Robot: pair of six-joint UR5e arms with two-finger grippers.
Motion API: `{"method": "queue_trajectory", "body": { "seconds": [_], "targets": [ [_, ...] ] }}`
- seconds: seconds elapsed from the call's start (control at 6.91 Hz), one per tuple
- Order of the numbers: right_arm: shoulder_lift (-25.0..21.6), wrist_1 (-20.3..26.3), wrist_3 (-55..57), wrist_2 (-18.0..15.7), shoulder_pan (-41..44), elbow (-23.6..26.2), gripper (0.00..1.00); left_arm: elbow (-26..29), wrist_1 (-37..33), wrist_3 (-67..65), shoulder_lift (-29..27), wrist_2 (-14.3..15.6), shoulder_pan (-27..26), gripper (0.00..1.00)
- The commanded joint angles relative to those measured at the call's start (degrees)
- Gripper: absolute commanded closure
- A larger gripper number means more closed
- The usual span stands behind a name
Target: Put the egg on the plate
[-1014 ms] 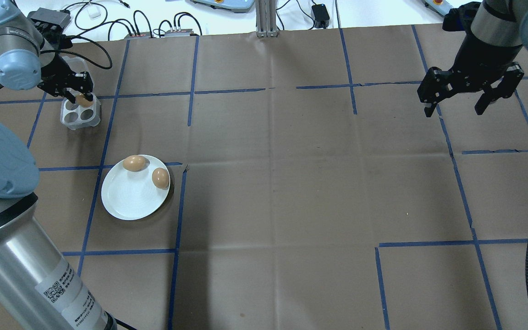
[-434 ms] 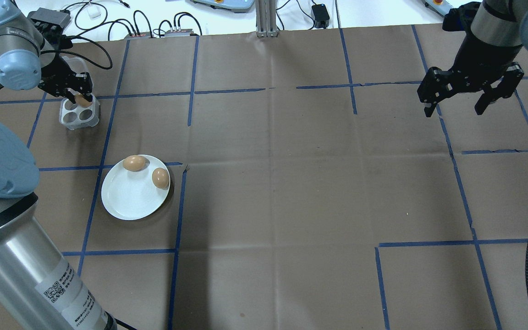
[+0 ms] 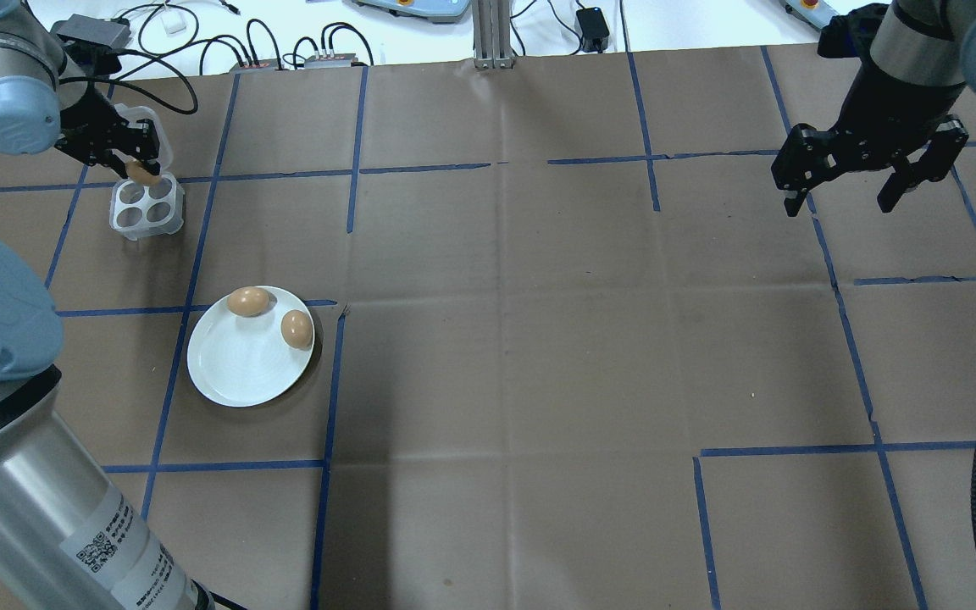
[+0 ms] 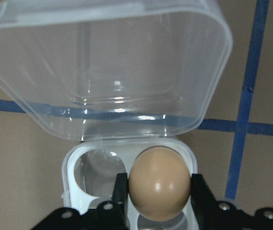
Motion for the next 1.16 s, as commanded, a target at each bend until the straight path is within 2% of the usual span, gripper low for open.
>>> {"method": "queue_trajectory", "body": {
  "seconds": [0.0, 0.29, 0.58, 0.87, 1.01],
  "targets": [
    [0.00, 0.02, 0.00, 0.00, 0.00, 0.00, 0.00, -1.31, -6.83, 0.01, 7.04, 0.05, -0.09, 0.75],
    [0.00, 0.02, 0.00, 0.00, 0.00, 0.00, 0.00, -4.81, -15.78, -1.90, 15.47, 0.05, -1.23, 0.77],
    [0.00, -0.07, 0.00, 0.09, 0.00, 0.00, 0.00, -20.23, -14.17, -6.38, 26.45, -0.30, -4.73, 0.78],
    [0.00, 0.02, 0.00, 0.00, 0.00, 0.00, 0.00, -32.99, -13.63, -7.72, 36.56, -0.65, -6.67, 0.79],
    [0.00, 0.02, 0.00, 0.00, 0.00, 0.00, 0.00, -39.05, -11.02, -8.24, 38.70, -0.74, -7.12, 0.79]
  ]
}}
